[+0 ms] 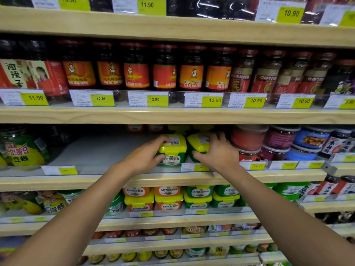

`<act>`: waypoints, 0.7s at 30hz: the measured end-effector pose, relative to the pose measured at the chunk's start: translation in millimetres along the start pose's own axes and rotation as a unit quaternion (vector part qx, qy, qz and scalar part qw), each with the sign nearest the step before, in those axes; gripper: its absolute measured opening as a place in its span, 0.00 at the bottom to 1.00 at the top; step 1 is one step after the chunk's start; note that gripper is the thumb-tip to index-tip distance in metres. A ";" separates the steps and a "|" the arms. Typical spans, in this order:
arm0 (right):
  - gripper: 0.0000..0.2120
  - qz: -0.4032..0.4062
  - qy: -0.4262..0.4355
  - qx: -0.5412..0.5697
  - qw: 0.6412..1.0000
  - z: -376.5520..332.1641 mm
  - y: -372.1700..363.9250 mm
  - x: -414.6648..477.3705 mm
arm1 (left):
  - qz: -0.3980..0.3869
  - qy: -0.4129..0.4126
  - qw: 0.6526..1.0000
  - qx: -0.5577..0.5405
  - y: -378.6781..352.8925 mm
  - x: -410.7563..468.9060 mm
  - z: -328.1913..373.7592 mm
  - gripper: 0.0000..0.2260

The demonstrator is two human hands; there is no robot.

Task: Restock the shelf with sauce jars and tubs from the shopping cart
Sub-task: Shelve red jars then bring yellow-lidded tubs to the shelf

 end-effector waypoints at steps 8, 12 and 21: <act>0.33 -0.015 0.111 -0.017 0.994 12.4 1.2 -18.0 | 0.028 -0.043 0.999 -0.017 -11.2 7.9 15.8 0.22; 0.32 -0.012 0.121 -0.022 0.992 21.9 5.1 -23.8 | 0.053 -0.071 0.996 -0.025 -13.7 11.3 26.5 0.21; 0.26 0.049 0.136 -0.088 0.986 13.5 15.8 -38.4 | 0.100 -0.034 0.994 0.016 -14.3 11.6 34.5 0.21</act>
Point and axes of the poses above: each hand's wrist, its own x-axis towards the middle knuckle, its own y-axis out of the back of the hand, z = x × y, the point moved 10 cm from there along x, towards the middle knuckle, and after that the axes turned 13 degrees about -z, right-handed, at the moved point
